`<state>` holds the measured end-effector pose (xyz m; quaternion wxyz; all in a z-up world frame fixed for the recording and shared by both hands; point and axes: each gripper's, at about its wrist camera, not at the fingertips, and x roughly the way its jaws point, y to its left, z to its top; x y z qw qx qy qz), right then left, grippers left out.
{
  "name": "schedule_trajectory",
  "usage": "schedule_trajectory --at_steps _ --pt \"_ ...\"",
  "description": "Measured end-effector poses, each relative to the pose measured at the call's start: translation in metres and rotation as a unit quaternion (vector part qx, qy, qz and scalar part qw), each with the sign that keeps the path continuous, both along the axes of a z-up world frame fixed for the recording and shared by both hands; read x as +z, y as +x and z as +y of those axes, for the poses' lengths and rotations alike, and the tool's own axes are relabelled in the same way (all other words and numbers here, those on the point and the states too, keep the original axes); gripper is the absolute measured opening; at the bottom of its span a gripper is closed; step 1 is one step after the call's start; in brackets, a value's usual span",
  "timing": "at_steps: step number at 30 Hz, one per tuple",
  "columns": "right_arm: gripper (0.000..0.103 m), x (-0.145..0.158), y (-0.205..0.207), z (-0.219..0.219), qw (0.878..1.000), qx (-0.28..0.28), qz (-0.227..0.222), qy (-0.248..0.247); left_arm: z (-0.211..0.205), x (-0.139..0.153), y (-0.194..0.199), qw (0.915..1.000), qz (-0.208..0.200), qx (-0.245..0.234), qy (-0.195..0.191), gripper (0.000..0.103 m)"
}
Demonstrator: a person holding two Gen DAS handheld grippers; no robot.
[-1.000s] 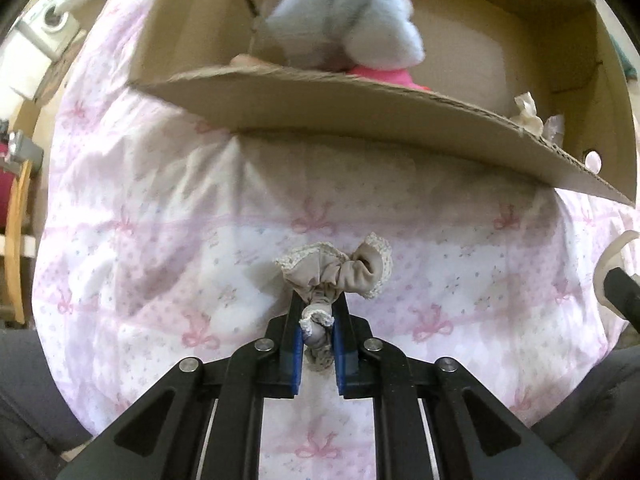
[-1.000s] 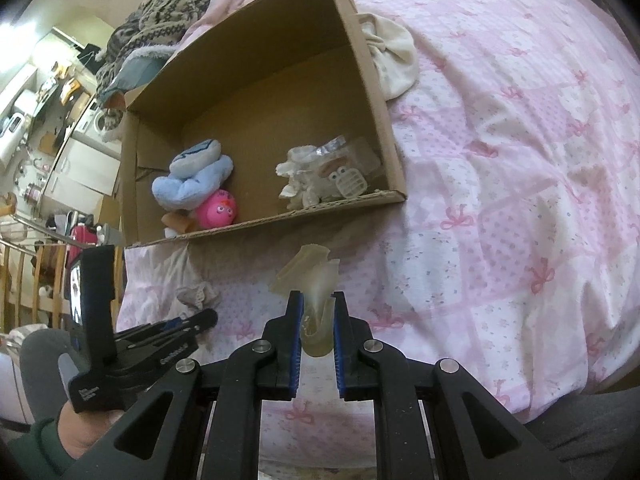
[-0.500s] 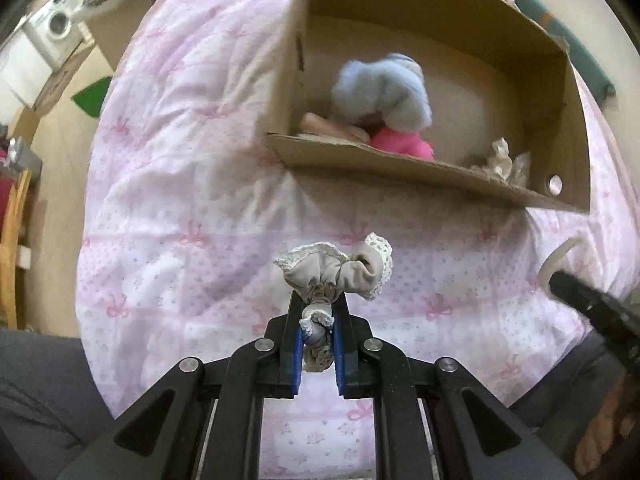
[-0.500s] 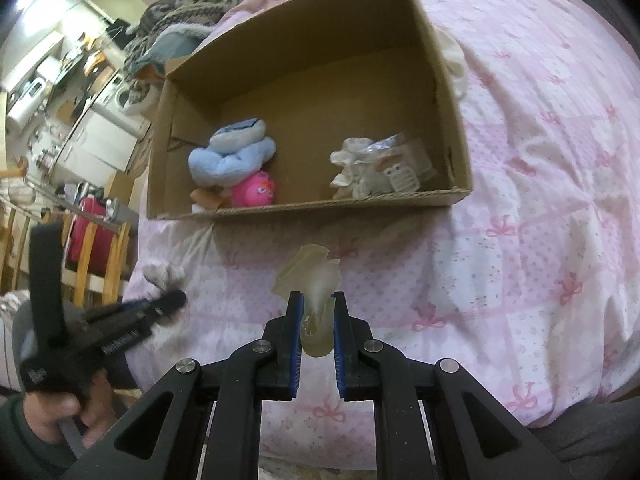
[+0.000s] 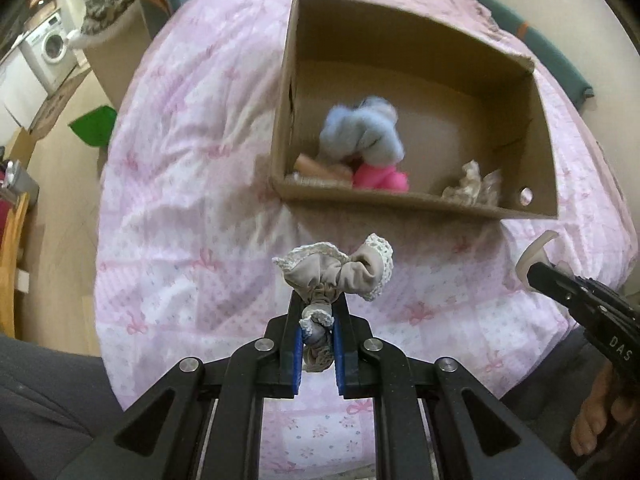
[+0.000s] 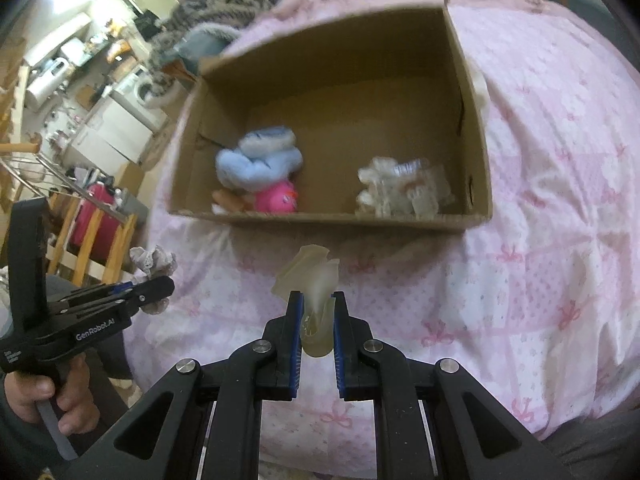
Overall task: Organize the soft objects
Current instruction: 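Carry the scrunchie and beige piece with both grippers over the box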
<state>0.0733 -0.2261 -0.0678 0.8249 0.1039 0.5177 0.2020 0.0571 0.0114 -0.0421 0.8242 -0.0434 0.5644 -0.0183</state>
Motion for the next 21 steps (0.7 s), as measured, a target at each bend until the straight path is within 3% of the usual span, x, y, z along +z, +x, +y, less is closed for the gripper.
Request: schedule_trajectory --at_steps 3,11,21 --pt "0.014 0.016 -0.003 -0.006 0.999 -0.008 -0.037 0.018 0.001 0.021 0.005 0.9995 -0.029 0.007 -0.014 0.011" --pt "0.014 0.049 0.009 -0.018 0.995 -0.035 -0.073 0.054 -0.009 0.064 0.031 0.9951 -0.097 -0.01 -0.013 0.011" --pt "0.014 0.067 0.045 -0.028 0.994 -0.046 -0.092 0.04 -0.044 0.062 0.075 0.9945 -0.098 -0.026 -0.027 0.011"
